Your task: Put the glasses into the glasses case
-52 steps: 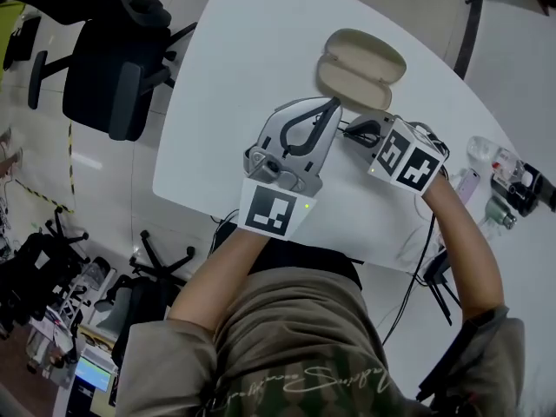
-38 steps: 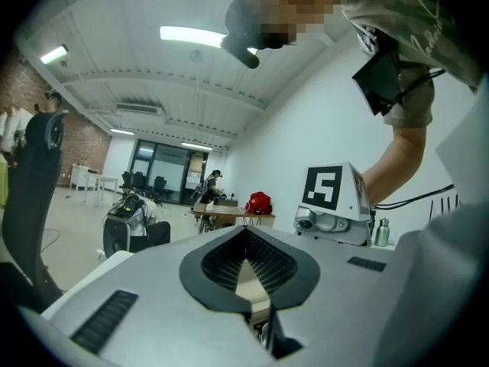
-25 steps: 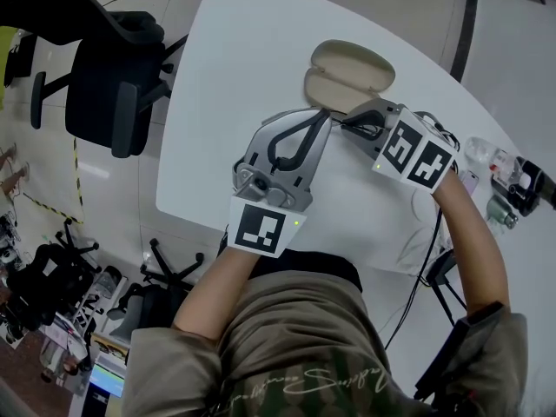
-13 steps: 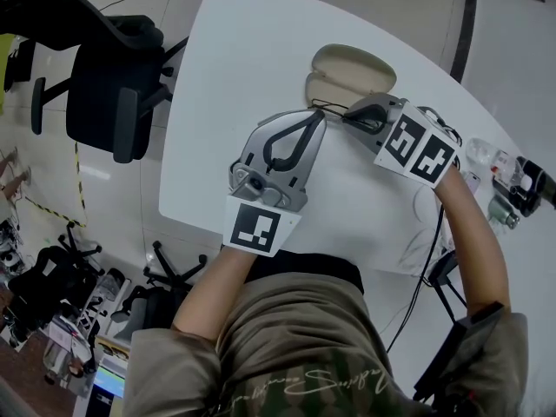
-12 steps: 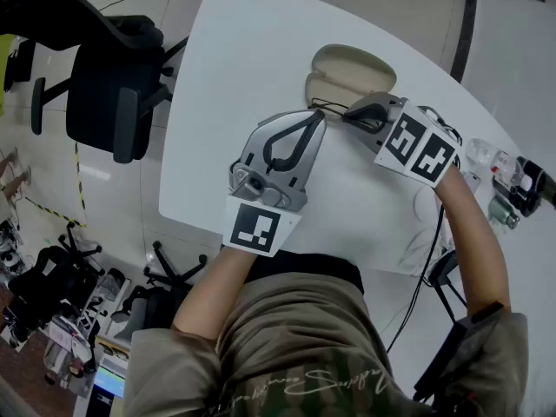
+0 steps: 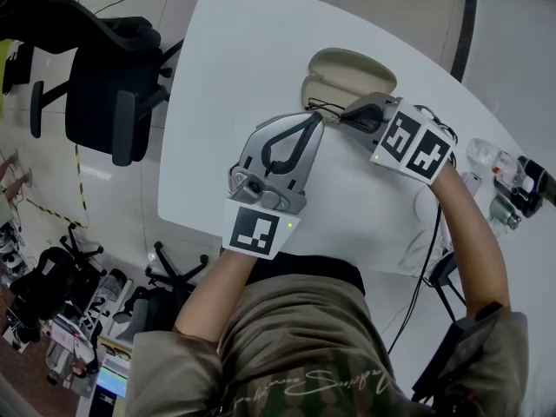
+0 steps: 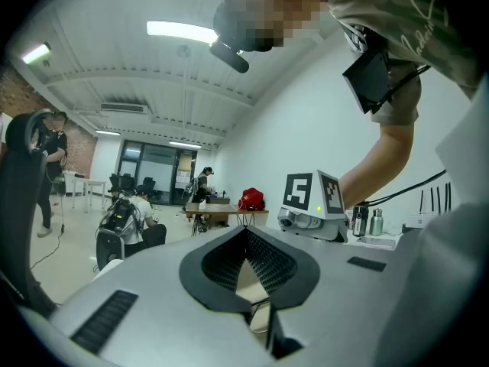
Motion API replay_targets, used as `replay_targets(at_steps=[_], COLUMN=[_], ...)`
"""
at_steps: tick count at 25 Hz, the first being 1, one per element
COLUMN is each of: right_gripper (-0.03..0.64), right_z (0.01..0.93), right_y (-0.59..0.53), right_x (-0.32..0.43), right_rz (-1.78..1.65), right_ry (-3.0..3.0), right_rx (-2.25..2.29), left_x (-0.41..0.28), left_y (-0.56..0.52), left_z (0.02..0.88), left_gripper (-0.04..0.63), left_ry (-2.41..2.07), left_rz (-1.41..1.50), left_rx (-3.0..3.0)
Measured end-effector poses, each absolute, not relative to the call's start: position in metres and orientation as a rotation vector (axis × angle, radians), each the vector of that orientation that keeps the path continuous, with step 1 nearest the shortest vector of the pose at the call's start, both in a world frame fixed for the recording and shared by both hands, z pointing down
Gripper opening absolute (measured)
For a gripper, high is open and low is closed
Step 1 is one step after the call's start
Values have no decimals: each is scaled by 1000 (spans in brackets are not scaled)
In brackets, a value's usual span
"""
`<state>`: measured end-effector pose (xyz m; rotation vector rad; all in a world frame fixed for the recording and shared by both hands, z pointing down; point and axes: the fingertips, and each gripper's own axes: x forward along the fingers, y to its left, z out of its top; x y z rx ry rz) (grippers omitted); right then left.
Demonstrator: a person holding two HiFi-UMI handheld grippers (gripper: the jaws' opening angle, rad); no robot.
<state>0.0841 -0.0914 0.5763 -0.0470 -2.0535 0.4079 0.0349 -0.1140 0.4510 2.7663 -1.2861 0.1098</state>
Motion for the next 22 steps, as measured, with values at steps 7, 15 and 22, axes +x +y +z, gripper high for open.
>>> replay_targets(at_steps=[7, 15, 22], right_gripper=[29, 29, 29], right_z=[588, 592, 596], right_y=[-85, -85, -87], right_x=[86, 86, 84], right_rz=[414, 420, 419], right_ry=[-2041, -2052, -2050], right_rx=[-54, -39, -29], left_x=[36, 36, 38], left_y=[-112, -106, -101], left_z=[453, 458, 458], left_gripper=[5, 5, 5], left_ry=[-1289, -1274, -1269], left_rz=[117, 122, 113], left_rx=[2760, 2741, 2734])
